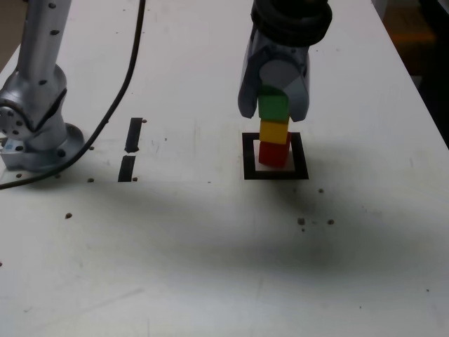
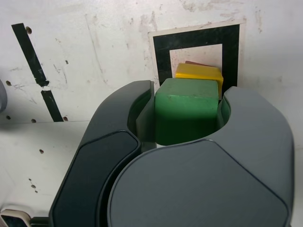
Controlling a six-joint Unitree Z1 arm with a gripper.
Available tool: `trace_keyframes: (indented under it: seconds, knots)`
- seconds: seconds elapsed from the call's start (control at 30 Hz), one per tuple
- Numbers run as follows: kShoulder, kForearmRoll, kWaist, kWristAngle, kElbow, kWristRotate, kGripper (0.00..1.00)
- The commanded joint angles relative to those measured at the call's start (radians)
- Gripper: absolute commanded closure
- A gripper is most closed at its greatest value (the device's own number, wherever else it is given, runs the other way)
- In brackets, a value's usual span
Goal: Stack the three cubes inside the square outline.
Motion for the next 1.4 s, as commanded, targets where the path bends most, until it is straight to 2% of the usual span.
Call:
trace_keyframes:
  seconds: [0.0,0.23,0.33,0.4,0.53,0.63,0.73,0.87,1.07,1.13,1.23,1.37]
  knots:
    - [0.000,-0.004,0.002,0.005,-0.004,0.000,0.83]
    - [0.001,-0.013,0.005,0.003,0.003,0.000,0.75]
    - [0.002,-0.016,0.007,-0.004,0.008,0.000,0.66]
    - [0.002,-0.015,0.009,-0.010,0.012,0.000,0.54]
    - [-0.005,-0.014,0.011,-0.012,0.013,0.000,0.15]
    - [-0.012,-0.012,0.011,-0.006,0.013,0.000,0.04]
    - [-0.027,-0.007,0.011,0.004,0.009,-0.001,0.01]
    - [-0.123,0.045,0.003,0.014,0.005,-0.003,0.00]
    - [-0.401,0.114,-0.020,0.015,0.101,-0.006,0.00]
    - [-0.487,0.109,-0.005,-0.001,0.200,-0.010,0.00]
    - [-0.532,0.088,0.027,-0.032,0.338,-0.013,0.01]
    - [-0.561,-0.010,0.053,-0.076,0.554,-0.019,0.01]
